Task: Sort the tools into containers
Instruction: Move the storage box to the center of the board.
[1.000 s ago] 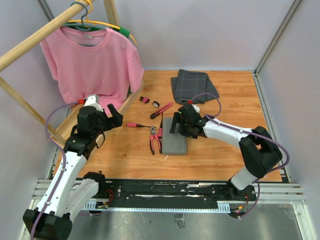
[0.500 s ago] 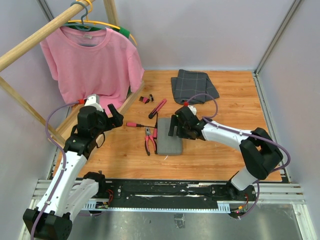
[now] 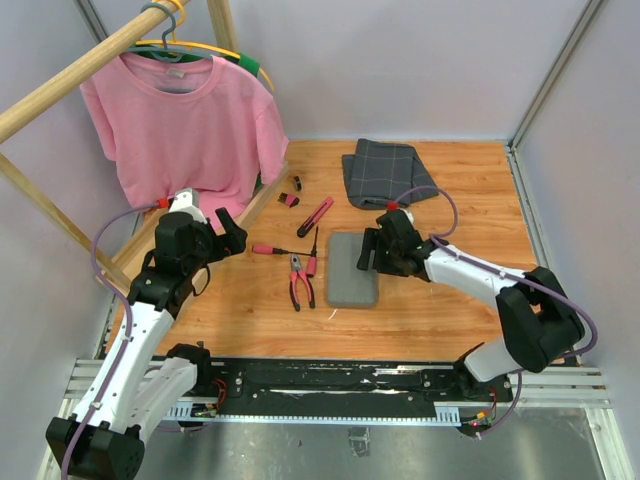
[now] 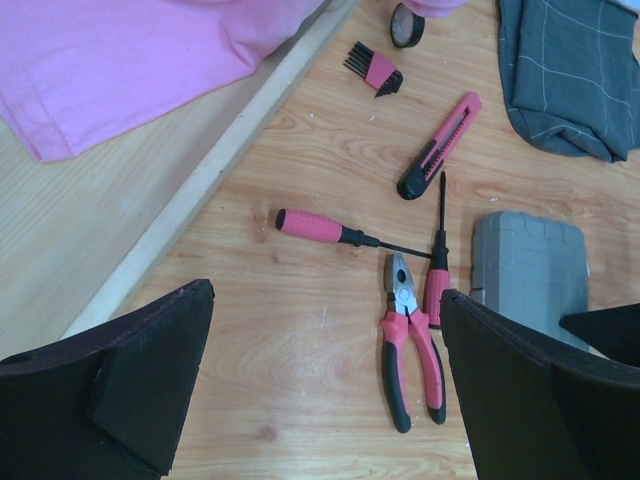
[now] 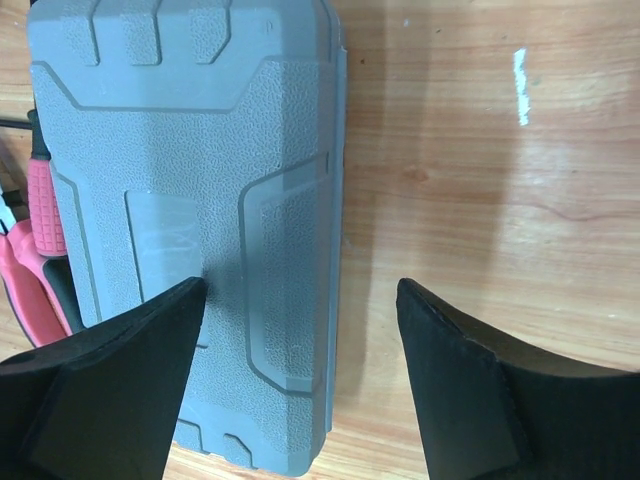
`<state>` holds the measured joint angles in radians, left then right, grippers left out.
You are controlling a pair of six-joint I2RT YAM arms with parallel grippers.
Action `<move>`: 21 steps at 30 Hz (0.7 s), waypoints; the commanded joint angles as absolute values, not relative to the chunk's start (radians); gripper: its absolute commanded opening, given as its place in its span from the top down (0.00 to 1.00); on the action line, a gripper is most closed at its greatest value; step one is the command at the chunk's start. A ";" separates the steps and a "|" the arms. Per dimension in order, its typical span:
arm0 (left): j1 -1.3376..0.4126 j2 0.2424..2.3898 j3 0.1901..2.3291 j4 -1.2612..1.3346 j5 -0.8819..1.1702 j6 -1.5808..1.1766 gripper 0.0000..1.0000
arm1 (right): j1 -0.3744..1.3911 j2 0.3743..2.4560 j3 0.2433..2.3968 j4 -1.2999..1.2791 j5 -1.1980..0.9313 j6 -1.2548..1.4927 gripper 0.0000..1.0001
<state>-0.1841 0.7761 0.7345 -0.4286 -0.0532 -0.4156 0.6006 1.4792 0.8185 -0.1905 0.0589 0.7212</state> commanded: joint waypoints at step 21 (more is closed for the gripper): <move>-0.172 0.745 0.692 -0.335 0.074 -0.494 0.01 | 0.522 1.116 0.663 -0.244 0.030 0.455 0.01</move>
